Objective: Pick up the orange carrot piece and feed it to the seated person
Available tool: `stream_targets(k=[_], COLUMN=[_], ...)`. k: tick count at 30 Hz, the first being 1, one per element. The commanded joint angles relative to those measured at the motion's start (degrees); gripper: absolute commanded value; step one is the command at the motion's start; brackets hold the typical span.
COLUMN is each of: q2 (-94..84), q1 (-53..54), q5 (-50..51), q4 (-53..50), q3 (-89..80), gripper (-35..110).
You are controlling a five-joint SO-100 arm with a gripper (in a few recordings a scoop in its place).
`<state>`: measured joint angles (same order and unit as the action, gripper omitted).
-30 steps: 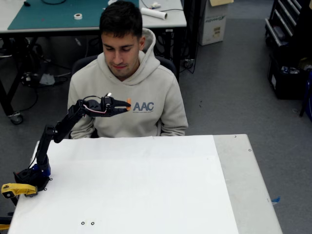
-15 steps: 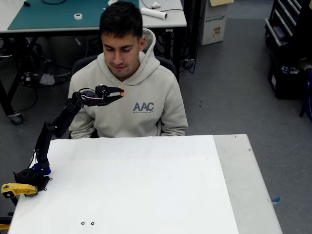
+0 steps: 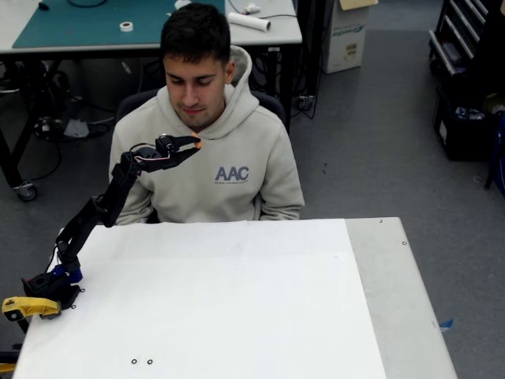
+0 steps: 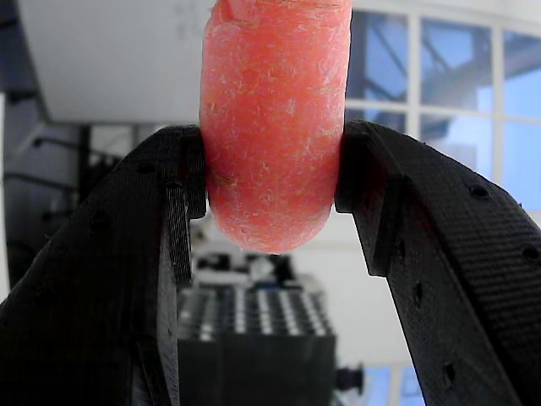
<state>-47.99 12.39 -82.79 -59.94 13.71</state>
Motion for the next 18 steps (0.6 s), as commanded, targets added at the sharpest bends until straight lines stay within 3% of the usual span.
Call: stream_targets(k=[1,8,18], q2=[-5.36,-7.12,-7.21], q1=[0.18,0.44,0.09], q5=[-0.18,7.03,4.57], q4=[0.70,0.70,0.79], q3=[5.71,5.54,5.71], gripper=[-3,-3,-3])
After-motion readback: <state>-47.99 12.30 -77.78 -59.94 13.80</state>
